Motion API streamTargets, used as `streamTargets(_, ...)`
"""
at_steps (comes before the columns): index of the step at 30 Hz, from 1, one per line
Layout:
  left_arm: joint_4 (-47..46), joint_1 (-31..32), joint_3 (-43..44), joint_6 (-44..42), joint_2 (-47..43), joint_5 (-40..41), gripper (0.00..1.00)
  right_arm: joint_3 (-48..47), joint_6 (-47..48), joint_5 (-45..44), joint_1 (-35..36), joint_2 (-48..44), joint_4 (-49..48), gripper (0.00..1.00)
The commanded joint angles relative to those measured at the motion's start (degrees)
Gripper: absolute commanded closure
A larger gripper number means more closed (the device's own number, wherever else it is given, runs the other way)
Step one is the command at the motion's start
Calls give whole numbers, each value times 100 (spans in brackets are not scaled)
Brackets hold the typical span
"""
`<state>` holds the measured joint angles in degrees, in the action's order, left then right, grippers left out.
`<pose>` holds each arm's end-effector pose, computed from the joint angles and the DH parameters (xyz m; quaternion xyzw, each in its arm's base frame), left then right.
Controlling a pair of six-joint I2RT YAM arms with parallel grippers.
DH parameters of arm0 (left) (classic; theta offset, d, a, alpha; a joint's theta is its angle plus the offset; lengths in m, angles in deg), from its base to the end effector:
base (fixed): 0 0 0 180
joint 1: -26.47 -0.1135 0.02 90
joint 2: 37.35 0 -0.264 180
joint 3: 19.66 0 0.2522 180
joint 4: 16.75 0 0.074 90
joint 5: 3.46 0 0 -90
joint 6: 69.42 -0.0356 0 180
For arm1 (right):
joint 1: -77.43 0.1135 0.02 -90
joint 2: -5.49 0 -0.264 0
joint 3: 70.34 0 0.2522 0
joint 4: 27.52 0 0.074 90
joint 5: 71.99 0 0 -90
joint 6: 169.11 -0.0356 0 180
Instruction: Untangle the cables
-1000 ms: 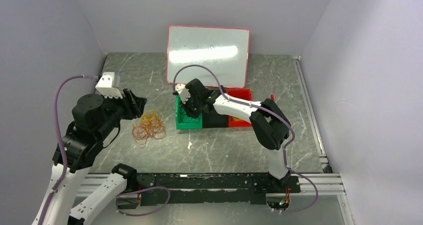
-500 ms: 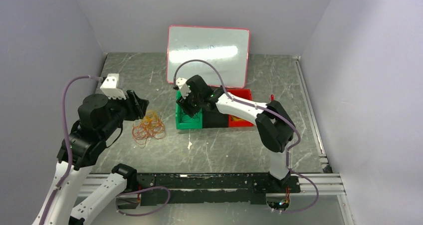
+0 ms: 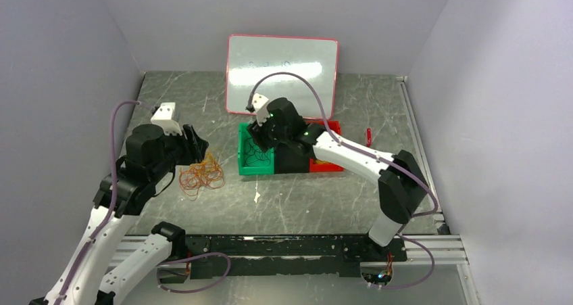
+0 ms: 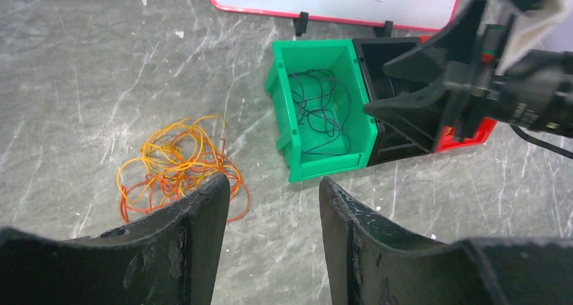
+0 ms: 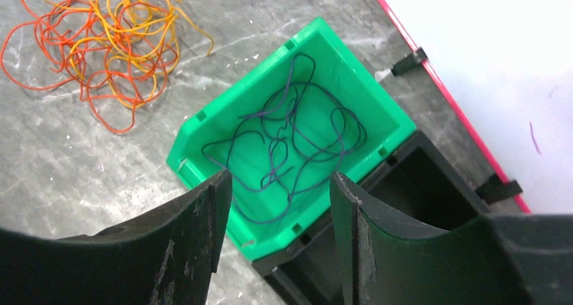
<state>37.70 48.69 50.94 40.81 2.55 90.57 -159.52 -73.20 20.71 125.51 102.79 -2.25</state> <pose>0.1255 -0.0486 0.3675 -0.0047 0.8372 -0.1703 0.5197 0.2624 0.2948 0.2794 -0.4095 0.7792 0.1899 0.4348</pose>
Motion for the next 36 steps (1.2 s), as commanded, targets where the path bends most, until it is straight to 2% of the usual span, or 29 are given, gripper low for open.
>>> streamTargets(1, -133, 19, -193, 258, 117, 30, 43, 599, -412, -353, -15, -582, -664, 41)
streamTargets(9, -238, 11, -423, 230, 772, 369, 43, 1676, -1021, -306, -17, -1580, -1048, 43)
streamTargets(13, -248, -112, -337, -21, 1172, 616, 43, 2232, -1210, -726, -12, -2148, -1062, 43)
streamTargets(16, -288, -520, -311, -207, 1445, 428, 46, 2573, -1394, -960, -17, -2603, -1039, 43)
streamTargets(21, -407, -1751, -388, -466, 1731, -396, 47, 2889, -1654, -778, -21, -3145, -819, 43)
streamTargets(30, -347, -2478, -279, -966, 2777, -701, 46, 2875, -1726, 153, -19, -2966, -475, 43)
streamTargets(36, -426, -2702, -237, -1487, 3666, -504, 52, 2672, -1544, 503, -21, -2757, -330, 43)
